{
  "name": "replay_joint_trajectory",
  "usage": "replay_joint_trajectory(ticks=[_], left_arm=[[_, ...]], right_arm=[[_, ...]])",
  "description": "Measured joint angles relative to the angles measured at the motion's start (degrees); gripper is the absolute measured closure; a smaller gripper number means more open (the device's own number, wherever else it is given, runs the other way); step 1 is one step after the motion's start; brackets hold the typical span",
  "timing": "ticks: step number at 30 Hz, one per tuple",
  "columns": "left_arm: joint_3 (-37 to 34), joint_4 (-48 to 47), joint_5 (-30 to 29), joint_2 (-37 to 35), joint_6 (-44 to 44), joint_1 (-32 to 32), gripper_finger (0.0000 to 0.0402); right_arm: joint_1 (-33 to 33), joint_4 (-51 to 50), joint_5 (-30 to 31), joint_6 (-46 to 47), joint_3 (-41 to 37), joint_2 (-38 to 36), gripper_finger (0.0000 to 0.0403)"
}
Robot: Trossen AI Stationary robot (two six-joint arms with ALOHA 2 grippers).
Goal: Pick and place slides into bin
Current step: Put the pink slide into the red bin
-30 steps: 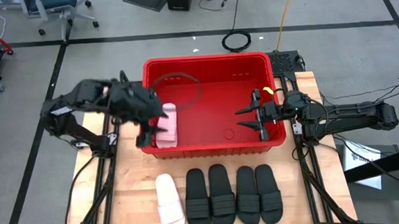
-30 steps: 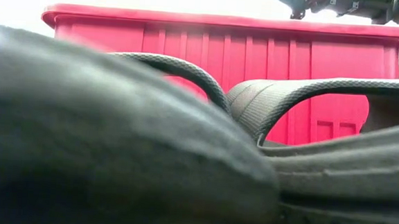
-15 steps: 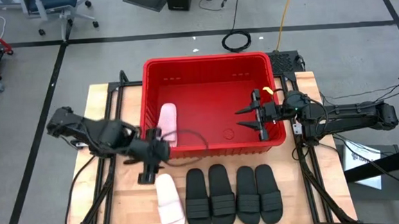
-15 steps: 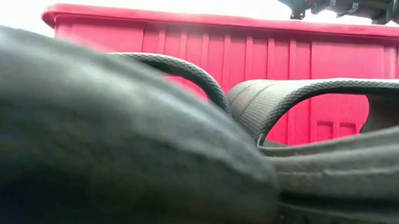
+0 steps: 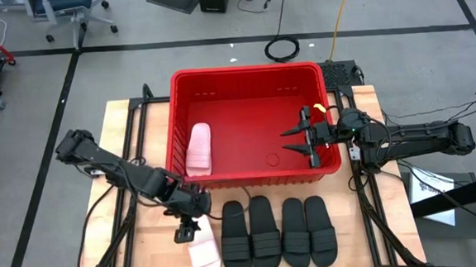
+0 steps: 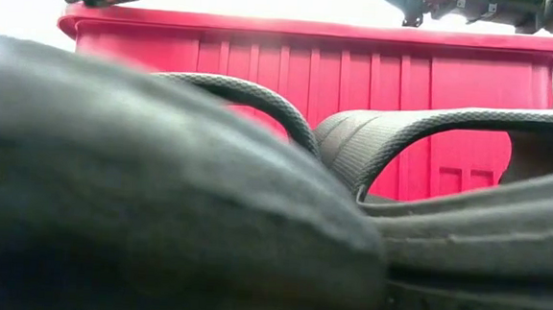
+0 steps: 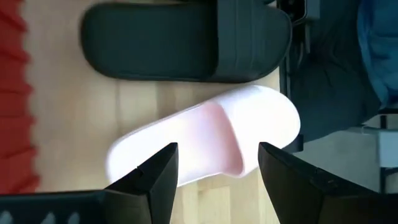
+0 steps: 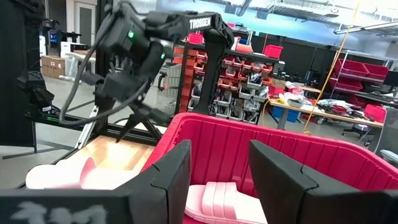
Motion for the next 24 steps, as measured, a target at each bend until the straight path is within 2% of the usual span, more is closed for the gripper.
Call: replay_joint_trajectory(ticks=[10, 16, 24], left_arm=[[-13.92, 23.40, 4.40, 0.00, -8.58, -2.35, 0.0186], [-20.19, 29.42, 4.29, 0.00, -15.05, -2.97, 0.0186], [-25.84, 42.39, 4.61, 0.39, -19.00, -4.50, 0.0186]], right_arm=[[0.00, 0.02, 0.00, 0.39, 0.00, 0.00, 0.0252], [0.00, 0.04, 0.01, 0.41, 0.00, 0.00, 0.0252], [0.00, 0.03, 0.00, 0.42, 0.02, 0.00, 0.0252]])
